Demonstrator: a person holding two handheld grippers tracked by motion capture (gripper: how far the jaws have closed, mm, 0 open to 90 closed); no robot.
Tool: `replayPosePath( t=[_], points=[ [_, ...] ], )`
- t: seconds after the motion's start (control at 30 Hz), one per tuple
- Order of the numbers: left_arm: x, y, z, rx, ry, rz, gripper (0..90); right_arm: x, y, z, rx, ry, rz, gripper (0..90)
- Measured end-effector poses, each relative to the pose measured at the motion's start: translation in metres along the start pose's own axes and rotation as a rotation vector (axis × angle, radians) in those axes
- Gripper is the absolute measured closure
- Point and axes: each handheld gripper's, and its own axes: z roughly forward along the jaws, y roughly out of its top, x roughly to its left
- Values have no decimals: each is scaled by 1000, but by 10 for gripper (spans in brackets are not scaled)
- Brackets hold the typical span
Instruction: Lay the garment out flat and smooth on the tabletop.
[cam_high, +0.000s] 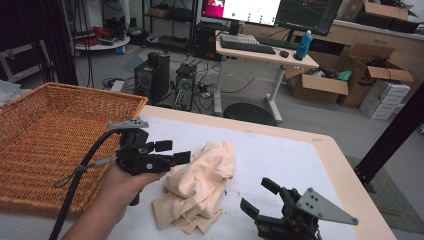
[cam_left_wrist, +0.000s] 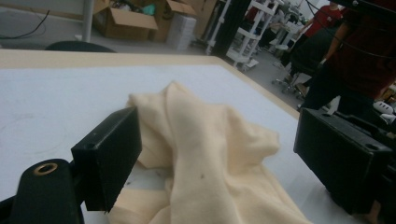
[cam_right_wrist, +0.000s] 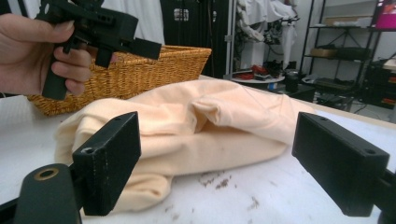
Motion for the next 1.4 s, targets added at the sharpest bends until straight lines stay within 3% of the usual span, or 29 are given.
replayPosePath(
  t=[0.13, 0.2, 0.37, 0.5, 0.57, 0.6, 0.67, 0.73, 0.87, 1.03, 1.13, 1.23, 1.3, 1.4],
  points=[
    [1, -1, 0, 8, 13, 13, 157, -6, 14, 20, 37, -5, -24, 160],
    [1, -2, 1, 17, 17, 17, 157, -12, 20, 33, 58, 10, -12, 165],
    [1, -4, 2, 28, 29, 14, 157, -16, 29, 66, 163, 48, -29, 230],
    [1, -7, 4, 41, 36, 9, 158, -11, 28, 88, 276, 86, -61, 418],
    [2, -7, 4, 45, 39, 5, 158, -11, 24, 93, 342, 73, -64, 623],
    [2, -7, 4, 44, 40, 5, 158, -11, 23, 92, 354, 75, -53, 677],
    [2, -7, 4, 45, 43, 5, 158, -14, 23, 87, 374, 70, -44, 763],
    [3, -7, 3, 46, 44, 4, 158, -16, 25, 78, 368, 64, -48, 784],
    [5, -7, 4, 47, 48, 5, 158, -30, 24, 37, 335, 40, -18, 789],
    [8, -9, 7, 51, 59, 0, 159, -47, 14, -11, 363, -38, -5, 795],
    [7, -10, 13, 51, 63, -1, 159, -55, 9, -31, 373, -72, 15, 777],
    [4, -10, 20, 57, 53, 0, 159, -57, 9, -40, 366, -87, 28, 715],
    [0, -9, 26, 66, 48, 9, 159, -58, 12, -43, 349, -101, 26, 631],
    [-2, -8, 36, 88, 41, 13, 160, -59, 20, -48, 305, -129, 32, 578]
  ],
)
